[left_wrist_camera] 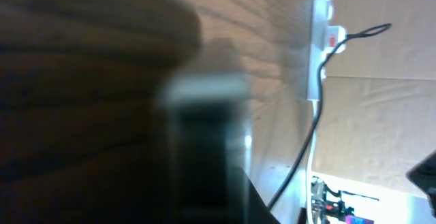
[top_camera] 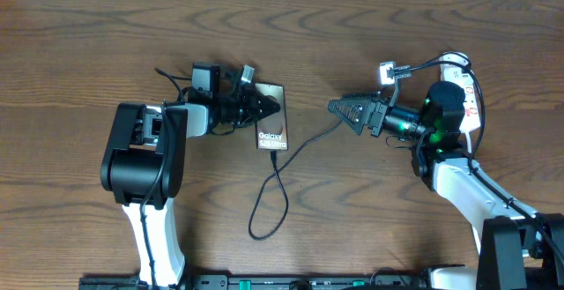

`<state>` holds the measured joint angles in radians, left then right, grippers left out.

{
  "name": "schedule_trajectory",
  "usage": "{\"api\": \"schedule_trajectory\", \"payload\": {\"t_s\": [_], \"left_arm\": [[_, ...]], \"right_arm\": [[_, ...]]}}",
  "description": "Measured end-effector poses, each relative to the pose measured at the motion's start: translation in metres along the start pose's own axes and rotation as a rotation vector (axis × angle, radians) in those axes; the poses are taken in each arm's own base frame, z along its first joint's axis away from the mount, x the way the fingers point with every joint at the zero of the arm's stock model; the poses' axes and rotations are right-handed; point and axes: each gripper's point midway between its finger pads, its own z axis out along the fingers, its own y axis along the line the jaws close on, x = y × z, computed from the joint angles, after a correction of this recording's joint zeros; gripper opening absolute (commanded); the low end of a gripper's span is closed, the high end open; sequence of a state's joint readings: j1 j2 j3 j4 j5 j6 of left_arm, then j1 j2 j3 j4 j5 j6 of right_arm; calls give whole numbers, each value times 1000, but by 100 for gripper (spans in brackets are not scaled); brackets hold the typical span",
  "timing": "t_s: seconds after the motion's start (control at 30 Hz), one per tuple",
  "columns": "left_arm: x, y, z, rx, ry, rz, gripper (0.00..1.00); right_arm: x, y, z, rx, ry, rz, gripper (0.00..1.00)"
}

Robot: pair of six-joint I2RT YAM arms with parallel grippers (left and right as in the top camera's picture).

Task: Plug charger to phone and switch on socket
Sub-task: 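Lower the phone flat onto the table with the left gripper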

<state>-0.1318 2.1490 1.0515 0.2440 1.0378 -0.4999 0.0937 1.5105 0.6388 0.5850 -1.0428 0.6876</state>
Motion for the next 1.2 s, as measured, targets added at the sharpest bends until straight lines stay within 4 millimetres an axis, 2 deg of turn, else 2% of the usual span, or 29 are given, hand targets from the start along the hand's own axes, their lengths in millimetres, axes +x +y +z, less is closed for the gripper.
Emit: {"api": "schedule_trajectory", "payload": {"t_s": [0.07, 0.17, 0.37, 0.7, 1.2], "left_arm": [[2, -4, -1, 17, 17, -9, 59], [-2, -14, -2, 19, 21, -5, 68], [-2, -19, -6, 0, 31, -29, 86], [8, -12, -19, -117, 59, -133, 88], [5, 25, -69, -321, 9, -288, 88]], "right_arm": [[0, 0, 0, 1, 0, 0, 99], [0, 0, 0, 1, 0, -2, 99], [0, 0, 0, 0, 1, -7, 99], [1, 0, 0, 1, 2, -15, 99], [6, -27, -11, 100, 5, 33, 99]]}}
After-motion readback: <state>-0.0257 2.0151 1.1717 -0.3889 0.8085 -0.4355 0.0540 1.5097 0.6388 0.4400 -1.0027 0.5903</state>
